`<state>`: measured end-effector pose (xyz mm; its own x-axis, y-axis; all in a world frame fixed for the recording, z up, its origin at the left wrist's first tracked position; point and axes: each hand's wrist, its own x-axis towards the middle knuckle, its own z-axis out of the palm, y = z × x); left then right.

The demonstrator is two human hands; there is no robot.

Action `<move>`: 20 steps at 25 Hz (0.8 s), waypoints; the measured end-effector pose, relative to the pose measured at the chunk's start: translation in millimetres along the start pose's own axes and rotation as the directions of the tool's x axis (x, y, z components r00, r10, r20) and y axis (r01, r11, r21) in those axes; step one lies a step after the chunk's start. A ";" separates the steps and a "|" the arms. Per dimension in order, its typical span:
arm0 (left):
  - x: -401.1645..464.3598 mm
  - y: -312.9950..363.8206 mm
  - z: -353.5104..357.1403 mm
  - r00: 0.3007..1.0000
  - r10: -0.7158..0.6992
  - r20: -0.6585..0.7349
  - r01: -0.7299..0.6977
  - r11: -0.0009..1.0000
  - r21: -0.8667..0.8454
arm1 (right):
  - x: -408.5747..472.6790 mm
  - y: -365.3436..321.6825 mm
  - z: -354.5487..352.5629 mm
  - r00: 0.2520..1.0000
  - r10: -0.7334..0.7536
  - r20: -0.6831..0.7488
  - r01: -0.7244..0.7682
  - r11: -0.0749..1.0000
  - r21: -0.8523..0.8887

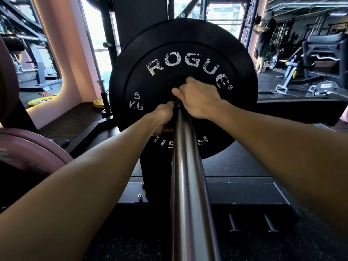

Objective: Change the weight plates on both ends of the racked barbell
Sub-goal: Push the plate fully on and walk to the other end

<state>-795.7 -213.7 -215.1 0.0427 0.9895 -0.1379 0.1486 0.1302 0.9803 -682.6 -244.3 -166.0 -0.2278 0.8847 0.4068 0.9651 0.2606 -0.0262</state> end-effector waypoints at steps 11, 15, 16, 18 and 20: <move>2.0 18.6 1.5 0.988 -0.055 0.143 0.036 0.991 0.131 | -4.9 52.6 44.3 0.809 0.513 0.287 -0.551 0.493 0.674; 6.7 15.6 5.3 0.987 -0.095 0.130 0.083 0.992 0.094 | -10.3 43.7 61.2 0.774 0.503 0.384 -0.538 0.203 0.818; 5.8 15.2 7.1 0.988 -0.093 0.124 0.086 0.994 0.063 | -10.4 41.0 61.8 0.766 0.518 0.382 -0.521 0.151 0.840; 5.1 12.8 11.8 0.994 -0.065 0.093 0.065 0.998 0.012 | -10.4 38.3 62.0 0.757 0.538 0.370 -0.496 0.105 0.862; 7.4 8.3 14.1 1.000 -0.026 0.004 0.026 0.998 -0.053 | -9.5 39.4 61.7 0.754 0.542 0.371 -0.498 0.105 0.861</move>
<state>-780.3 -206.2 -210.0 0.0431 0.9856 -0.1638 0.0971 0.1590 0.9825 -650.4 -218.6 -227.2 0.3030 0.9519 -0.0459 0.1034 -0.0807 -0.9914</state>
